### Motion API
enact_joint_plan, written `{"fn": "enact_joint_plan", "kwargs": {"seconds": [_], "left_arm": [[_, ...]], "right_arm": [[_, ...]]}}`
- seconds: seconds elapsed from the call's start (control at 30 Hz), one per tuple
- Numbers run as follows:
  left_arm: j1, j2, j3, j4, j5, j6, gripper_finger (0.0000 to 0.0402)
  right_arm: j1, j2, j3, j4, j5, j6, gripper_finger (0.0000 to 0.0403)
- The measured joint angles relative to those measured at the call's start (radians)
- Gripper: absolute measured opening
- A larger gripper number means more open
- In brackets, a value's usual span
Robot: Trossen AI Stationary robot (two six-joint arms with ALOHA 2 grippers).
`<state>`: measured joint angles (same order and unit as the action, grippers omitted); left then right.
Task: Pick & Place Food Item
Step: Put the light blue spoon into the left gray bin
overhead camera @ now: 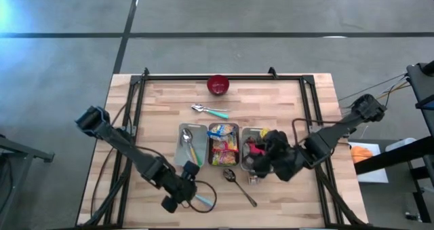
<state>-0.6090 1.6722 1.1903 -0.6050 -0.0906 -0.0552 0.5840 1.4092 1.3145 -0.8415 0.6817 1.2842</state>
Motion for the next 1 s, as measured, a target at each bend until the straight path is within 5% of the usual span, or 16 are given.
{"fn": "enact_joint_plan", "kwargs": {"seconds": [0.57, 1.0], "left_arm": [[-0.028, 0.104, -0.051, 0.131, 0.045, 0.134, 0.0132], [-0.026, 0.19, -0.05, 0.198, 0.018, 0.112, 0.0249]], "right_arm": [[0.027, -0.001, 0.007, 0.001, 0.011, 0.04, 0.0225], [0.027, 0.002, -0.002, 0.0, -0.001, 0.0, 0.0225]]}}
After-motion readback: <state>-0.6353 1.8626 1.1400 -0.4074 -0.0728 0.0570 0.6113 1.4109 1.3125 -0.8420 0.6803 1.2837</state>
